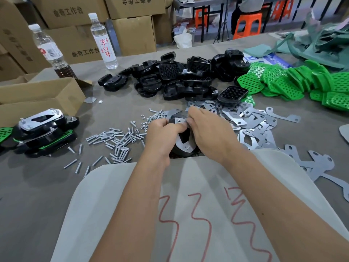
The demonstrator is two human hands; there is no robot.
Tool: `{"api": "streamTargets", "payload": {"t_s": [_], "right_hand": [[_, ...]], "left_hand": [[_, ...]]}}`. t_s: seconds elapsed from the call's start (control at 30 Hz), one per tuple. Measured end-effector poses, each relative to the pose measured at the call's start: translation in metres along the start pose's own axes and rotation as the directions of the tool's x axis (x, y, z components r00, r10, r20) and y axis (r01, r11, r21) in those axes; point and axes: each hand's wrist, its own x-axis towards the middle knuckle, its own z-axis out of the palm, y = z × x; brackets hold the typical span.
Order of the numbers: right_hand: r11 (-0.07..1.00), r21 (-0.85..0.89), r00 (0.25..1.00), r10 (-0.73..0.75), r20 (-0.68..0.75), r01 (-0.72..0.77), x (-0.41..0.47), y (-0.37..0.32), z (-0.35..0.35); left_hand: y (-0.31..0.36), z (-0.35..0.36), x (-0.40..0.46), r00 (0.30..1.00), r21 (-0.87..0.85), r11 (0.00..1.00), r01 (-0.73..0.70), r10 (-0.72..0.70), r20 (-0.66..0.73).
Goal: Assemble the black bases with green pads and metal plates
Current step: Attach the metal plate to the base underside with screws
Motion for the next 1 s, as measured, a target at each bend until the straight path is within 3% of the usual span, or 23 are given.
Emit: {"api": "streamTargets", "payload": {"t_s": [0.13, 0.3, 0.5, 0.73, 1.0], "right_hand": [[0.998, -0.011, 0.997, 0.067, -0.039, -0.068, 0.003, 0.004, -0.003], [0.995, 0.098, 1.000, 0.005, 0.029, -0.008, -0.001, 0.002, -0.007], [0.999, -0.038, 1.000, -0.027, 0.002, 0.027, 0.003, -0.009, -0.002], [0.997, 0.023, 0.995, -0.075, 0.059, 0.074, 0.001, -0.005, 0.001], [0.997, -0.075, 0.993, 0.004, -0.116, -0.013, 0.003, -0.010, 0.002]], "left_hand": [[0.006, 0.002, -0.004, 0.996, -0.023, 1.000, -0.015, 0.017, 0.084], [0.004, -0.004, -0.001, 0.999, 0.013, 1.000, 0.019, -0.019, 0.031], [0.005, -0.001, -0.003, 1.000, 0.040, 0.999, -0.009, 0.009, -0.016], [0.007, 0.000, -0.006, 0.996, 0.104, 0.994, -0.013, 0.023, -0.087], [0.013, 0.008, -0.014, 0.996, 0.114, 0.993, -0.035, 0.044, -0.081]]}}
